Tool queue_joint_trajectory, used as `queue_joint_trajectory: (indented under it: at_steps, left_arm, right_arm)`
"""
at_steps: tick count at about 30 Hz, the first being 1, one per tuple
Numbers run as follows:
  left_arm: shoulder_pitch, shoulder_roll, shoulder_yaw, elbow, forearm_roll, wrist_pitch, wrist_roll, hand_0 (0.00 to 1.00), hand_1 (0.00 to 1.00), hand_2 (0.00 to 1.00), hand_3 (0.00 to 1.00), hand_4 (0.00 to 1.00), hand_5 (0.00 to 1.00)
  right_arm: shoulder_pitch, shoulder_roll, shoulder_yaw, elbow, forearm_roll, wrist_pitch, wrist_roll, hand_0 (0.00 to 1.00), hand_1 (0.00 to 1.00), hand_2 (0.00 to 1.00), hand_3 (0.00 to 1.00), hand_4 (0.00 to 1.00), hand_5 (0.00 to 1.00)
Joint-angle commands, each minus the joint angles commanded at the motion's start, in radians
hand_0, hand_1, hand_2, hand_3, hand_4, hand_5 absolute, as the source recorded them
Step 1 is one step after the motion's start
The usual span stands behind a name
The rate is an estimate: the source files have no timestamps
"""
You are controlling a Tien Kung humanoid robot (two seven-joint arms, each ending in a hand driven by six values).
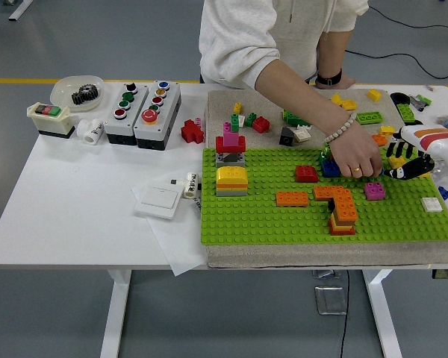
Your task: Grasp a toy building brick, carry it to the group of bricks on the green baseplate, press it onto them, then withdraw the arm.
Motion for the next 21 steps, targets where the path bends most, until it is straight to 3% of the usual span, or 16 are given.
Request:
queue_joint_trajectory:
  at_steps: [12, 21]
  left_arm:
    - [0.002, -0.001, -0.001, -0.002, 0.003, 0.001, 0.0, 0.428, 0.48, 0.515, 0.595, 0.618, 0.756]
    - [0.006, -0.002, -0.011, -0.002, 0.021, -0.005, 0.002, 0.429, 0.48, 0.517, 0.595, 0.619, 0.759]
  right_arm:
    - [-0.004, -0.002, -0.002, -0.011, -0.007, -0.013, -0.002, 0.439, 0.484, 0.536, 0.559, 0.851, 0.304]
    - [0.001, 0.019, -0.024, -0.032, 0.012, -0.056, 0.004, 0.442, 0.504, 0.546, 0.559, 0.852, 0.305]
